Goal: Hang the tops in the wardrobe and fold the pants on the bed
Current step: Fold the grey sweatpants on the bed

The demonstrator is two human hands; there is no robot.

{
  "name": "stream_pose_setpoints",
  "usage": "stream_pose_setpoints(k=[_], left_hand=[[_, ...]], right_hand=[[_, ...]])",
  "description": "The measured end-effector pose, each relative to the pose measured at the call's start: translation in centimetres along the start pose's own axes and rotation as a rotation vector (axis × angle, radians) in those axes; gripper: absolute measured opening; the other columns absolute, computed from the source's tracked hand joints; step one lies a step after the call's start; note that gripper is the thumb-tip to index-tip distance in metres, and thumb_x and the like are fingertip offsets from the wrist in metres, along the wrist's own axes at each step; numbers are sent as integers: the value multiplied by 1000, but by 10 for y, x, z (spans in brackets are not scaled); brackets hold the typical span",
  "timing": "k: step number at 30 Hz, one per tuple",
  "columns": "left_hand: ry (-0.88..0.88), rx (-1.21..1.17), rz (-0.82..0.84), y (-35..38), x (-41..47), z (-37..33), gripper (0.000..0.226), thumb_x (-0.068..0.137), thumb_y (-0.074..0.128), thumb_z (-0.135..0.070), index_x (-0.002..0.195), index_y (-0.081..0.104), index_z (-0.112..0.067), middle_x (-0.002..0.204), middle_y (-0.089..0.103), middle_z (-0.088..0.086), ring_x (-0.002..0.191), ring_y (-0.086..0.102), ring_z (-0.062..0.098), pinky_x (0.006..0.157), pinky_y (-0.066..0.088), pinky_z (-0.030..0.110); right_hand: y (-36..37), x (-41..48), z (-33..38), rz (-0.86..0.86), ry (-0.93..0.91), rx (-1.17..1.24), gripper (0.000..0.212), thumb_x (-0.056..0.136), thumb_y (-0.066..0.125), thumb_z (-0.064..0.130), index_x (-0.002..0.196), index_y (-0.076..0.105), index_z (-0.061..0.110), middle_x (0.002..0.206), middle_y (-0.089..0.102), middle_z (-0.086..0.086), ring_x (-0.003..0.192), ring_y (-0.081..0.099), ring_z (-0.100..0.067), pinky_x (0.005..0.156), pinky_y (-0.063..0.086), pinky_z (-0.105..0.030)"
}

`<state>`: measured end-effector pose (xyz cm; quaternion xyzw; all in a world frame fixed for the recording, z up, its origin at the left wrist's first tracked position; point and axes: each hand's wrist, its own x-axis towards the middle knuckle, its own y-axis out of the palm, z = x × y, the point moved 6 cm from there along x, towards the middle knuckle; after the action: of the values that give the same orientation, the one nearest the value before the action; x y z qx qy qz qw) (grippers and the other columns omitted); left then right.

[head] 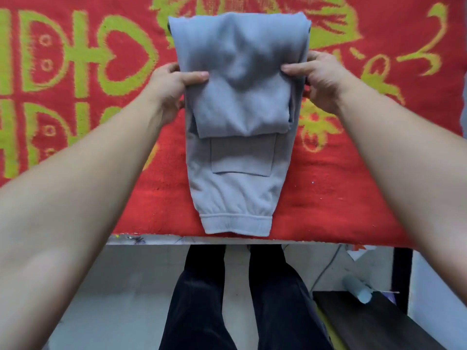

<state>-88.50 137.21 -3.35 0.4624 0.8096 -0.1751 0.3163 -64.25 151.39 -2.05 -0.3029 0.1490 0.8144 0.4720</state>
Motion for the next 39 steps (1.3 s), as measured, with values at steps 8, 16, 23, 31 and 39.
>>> stream_pose_setpoints(k=[8,16,23,31,39], left_hand=[[252,263,-35,-8,-17,-22,60,53,72,1,109,58,-11,100,66,3,85,64,10,69,55,24],[476,685,-148,-31,-90,62,57,78,69,-28,132,56,-16,129,58,-9,119,53,3,95,39,11],[672,1291,128,-41,-127,143,69,76,66,4,140,49,-16,153,40,8,114,57,36,79,55,45],[795,1169,-221,-32,-125,95,30,85,49,-10,104,71,-12,126,64,9,114,57,32,86,49,47],[493,1503,-176,21,-115,169,69,98,24,-61,157,10,-26,163,1,17,151,-1,31,117,8,60]], right_hand=[[-19,-18,-2,-159,-193,-346,56,55,85,14,106,65,22,112,69,-3,106,66,-18,88,57,-35],[-10,-122,-71,-250,-429,-703,50,74,76,14,121,60,17,117,60,-4,110,58,-21,89,47,-31],[3,-157,-156,119,-489,-1211,53,78,42,21,127,62,20,136,54,-16,118,55,-36,83,53,-42],[18,-146,-110,-269,-640,-1132,28,89,54,21,112,70,14,126,56,-18,115,54,-38,91,48,-48],[63,-126,-171,-152,-527,-1409,79,94,37,65,157,21,21,162,8,-24,150,5,-43,120,11,-56]])
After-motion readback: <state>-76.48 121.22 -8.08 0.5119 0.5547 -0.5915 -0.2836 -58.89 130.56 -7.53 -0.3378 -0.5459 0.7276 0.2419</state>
